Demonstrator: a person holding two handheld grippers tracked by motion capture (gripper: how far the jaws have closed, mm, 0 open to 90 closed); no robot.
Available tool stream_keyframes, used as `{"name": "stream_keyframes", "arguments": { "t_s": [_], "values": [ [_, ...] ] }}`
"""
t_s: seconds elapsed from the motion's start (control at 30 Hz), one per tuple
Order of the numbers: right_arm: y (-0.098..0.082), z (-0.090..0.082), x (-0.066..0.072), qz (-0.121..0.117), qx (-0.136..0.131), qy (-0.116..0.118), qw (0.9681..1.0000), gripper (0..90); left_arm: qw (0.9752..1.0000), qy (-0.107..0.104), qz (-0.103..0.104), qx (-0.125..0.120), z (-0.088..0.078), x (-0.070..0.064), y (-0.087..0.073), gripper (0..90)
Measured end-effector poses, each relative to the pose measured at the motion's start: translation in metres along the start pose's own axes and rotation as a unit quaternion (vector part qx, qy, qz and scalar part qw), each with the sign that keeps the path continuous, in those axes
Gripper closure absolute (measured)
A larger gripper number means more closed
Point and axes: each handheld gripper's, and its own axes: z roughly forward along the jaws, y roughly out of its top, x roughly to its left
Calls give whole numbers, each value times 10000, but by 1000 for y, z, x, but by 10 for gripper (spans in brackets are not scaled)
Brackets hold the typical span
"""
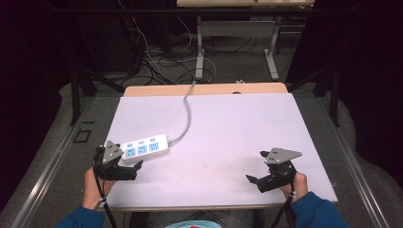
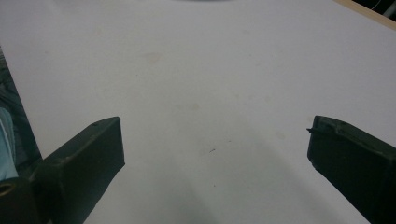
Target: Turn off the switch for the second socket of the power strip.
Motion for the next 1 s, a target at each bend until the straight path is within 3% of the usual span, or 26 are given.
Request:
{"name": "stream_keyframes", "arguments": {
  "t_s": [0.4,0.5,1.0],
  "values": [
    [0,1,1,6,1,-45,10000,36,10000,-30,-20,76,10,4,10,1],
    [0,1,1,9,14,-43,10000,38,9999,7,66,75,12,7,12,1],
    [0,1,0,11,15,-46,10000,40,9997,15,-96,205,28,19,19,1]
  ]
}}
